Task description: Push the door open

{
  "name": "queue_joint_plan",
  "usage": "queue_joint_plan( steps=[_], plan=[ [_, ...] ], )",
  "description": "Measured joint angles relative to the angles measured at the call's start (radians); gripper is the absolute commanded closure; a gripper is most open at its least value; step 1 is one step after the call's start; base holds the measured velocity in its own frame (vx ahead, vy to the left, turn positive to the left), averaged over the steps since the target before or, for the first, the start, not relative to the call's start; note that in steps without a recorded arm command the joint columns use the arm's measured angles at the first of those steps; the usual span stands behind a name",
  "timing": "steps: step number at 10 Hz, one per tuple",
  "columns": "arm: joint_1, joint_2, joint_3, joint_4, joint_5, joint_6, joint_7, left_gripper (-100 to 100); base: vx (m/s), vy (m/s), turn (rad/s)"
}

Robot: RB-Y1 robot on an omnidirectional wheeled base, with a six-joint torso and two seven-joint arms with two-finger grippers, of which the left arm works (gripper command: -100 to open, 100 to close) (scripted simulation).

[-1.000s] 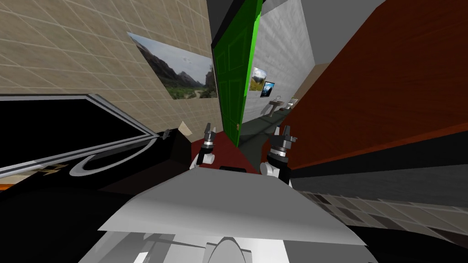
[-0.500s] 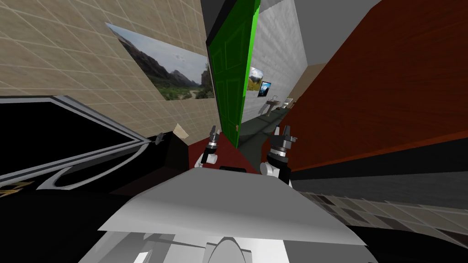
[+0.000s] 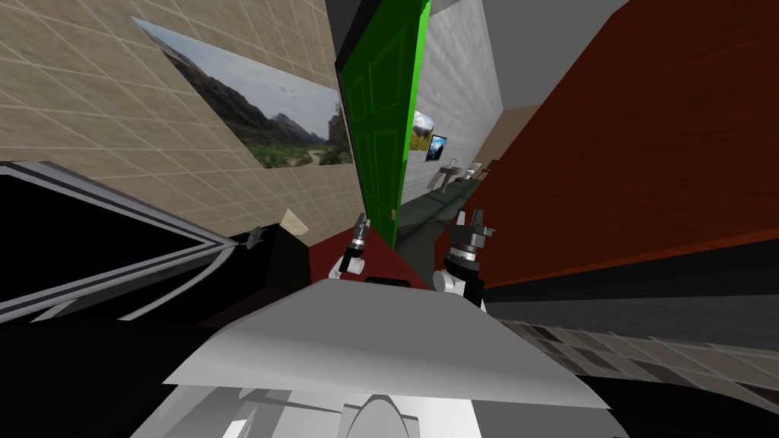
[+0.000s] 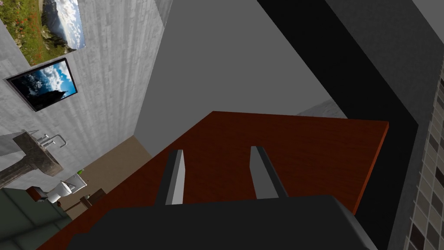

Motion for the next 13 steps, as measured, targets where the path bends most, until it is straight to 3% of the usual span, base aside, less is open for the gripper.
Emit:
queue_joint_plan(
  steps=[9, 11, 13],
  plan=[
    [-0.08, 0.014, -0.084, 0.219, 0.029, -0.038, 0.002, -100, 0.075, 0.062, -0.092],
    [-0.112, 0.014, -0.102, 0.292, 0.036, -0.056, 0.004, -100, 0.085, 0.071, -0.101],
    [-0.115, 0.016, -0.12, 0.318, 0.04, -0.058, 0.002, -100, 0.047, 0.046, -0.042]
  ],
)
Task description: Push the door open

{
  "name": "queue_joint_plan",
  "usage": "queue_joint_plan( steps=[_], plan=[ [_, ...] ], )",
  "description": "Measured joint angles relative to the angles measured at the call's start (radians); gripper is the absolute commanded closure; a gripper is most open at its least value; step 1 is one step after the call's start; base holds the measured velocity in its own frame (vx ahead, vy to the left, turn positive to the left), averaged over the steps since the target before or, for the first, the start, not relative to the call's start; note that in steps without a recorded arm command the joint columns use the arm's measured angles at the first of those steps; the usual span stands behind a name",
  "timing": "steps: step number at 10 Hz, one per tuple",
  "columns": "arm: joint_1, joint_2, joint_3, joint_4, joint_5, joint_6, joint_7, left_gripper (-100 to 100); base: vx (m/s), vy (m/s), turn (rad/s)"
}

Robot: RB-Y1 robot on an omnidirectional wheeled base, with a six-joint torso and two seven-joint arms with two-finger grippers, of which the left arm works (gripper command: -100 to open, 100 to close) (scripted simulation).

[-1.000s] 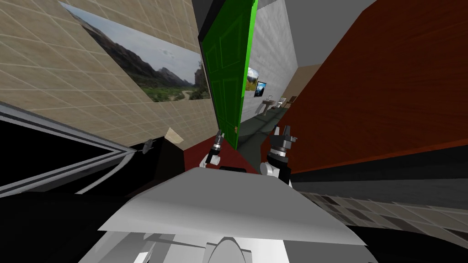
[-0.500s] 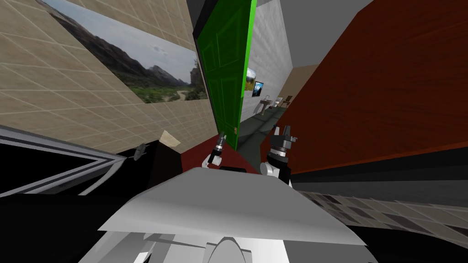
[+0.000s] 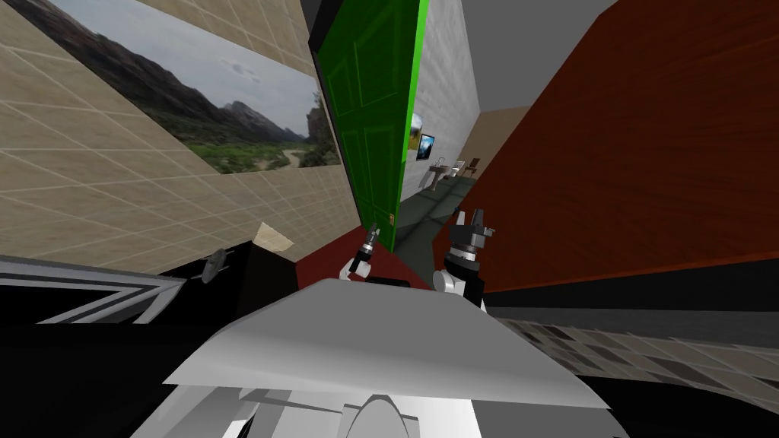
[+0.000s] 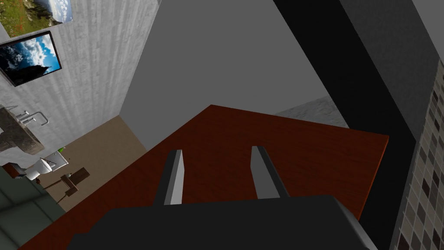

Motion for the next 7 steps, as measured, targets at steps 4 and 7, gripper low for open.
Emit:
queue_joint_plan(
  steps=[4, 7],
  plan=[
    [-0.034, 0.004, -0.035, 0.093, 0.013, -0.017, 0.002, -100, 0.064, 0.065, -0.085],
    [-0.056, 0.002, -0.056, 0.16, 0.019, -0.038, 0.001, -100, 0.057, 0.057, -0.083]
  ],
)
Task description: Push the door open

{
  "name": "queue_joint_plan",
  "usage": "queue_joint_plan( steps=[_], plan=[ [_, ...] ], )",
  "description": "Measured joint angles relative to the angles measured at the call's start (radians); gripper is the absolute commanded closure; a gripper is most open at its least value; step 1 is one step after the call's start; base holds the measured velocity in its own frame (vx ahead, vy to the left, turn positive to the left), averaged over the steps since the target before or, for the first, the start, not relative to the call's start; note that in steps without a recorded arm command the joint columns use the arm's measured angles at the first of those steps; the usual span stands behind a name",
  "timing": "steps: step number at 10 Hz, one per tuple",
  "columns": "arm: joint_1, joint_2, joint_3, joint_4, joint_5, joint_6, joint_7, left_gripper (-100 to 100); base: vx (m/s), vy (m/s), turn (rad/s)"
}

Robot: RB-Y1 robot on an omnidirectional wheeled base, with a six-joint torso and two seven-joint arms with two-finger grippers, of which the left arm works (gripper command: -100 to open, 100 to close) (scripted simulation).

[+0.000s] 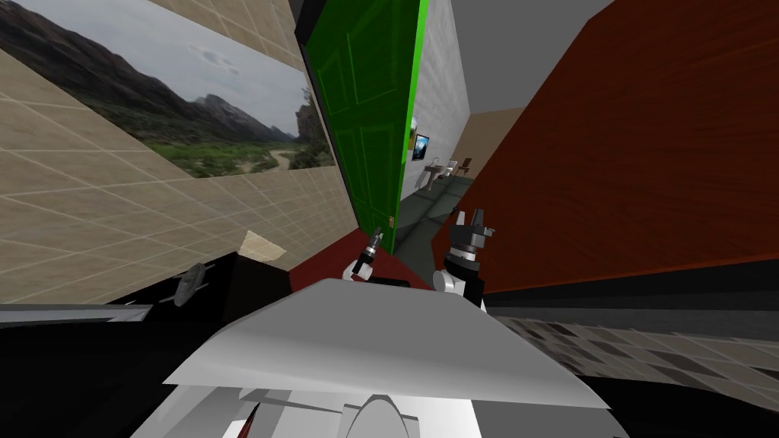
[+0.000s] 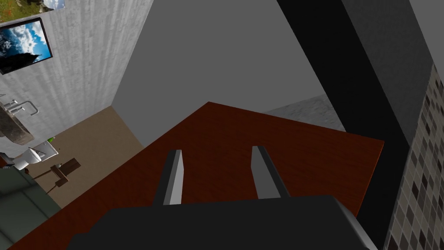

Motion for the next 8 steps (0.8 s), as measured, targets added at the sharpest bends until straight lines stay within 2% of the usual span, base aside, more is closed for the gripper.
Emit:
queue_joint_plan(
  steps=[3, 8],
  plan=[
    [-0.025, 0.002, -0.028, 0.066, 0.01, -0.006, 0.001, -100, 0.079, 0.074, -0.097],
    [-0.071, 0.0, -0.071, 0.194, 0.025, -0.036, 0.003, -100, 0.069, 0.075, -0.079]
  ],
)
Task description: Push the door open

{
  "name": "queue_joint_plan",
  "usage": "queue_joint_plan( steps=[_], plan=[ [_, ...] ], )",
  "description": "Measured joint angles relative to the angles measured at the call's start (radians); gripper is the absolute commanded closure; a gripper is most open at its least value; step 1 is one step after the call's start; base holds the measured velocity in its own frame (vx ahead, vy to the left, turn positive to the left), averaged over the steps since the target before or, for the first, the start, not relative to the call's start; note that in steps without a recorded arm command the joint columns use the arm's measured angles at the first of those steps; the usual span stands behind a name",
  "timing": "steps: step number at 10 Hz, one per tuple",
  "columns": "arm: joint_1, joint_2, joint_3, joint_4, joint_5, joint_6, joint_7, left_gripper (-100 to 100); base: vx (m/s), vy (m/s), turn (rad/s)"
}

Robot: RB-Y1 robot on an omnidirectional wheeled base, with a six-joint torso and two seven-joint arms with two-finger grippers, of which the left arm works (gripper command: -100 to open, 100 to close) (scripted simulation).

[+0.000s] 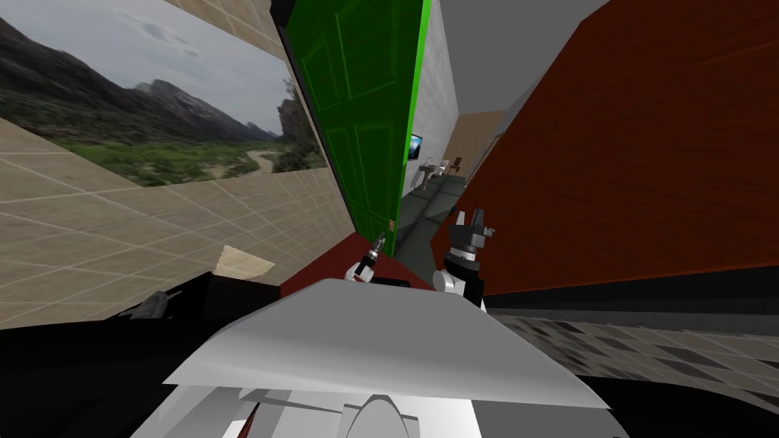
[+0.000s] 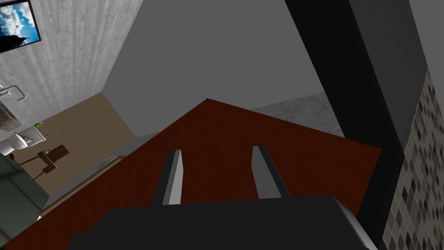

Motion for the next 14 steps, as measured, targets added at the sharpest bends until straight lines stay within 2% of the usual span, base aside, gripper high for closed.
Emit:
queue_joint_plan(
  steps=[1, 4, 10, 13, 14],
  plan=[
    [-0.011, -0.004, -0.008, 0.029, 0.002, -0.007, -0.001, -100, 0.057, 0.065, -0.091],
    [-0.024, 0.001, -0.031, 0.076, 0.01, -0.016, 0.001, -100, 0.068, 0.071, -0.071],
    [-0.07, -0.004, -0.075, 0.204, 0.025, -0.044, 0.002, -100, 0.074, 0.082, -0.073],
    [-0.09, -0.007, -0.094, 0.257, 0.031, -0.054, 0.002, -100, 0.044, 0.055, -0.036],
    [-0.09, -0.007, -0.095, 0.259, 0.032, -0.055, 0.002, -100, 0.12, -0.026, -0.024]
  ],
)
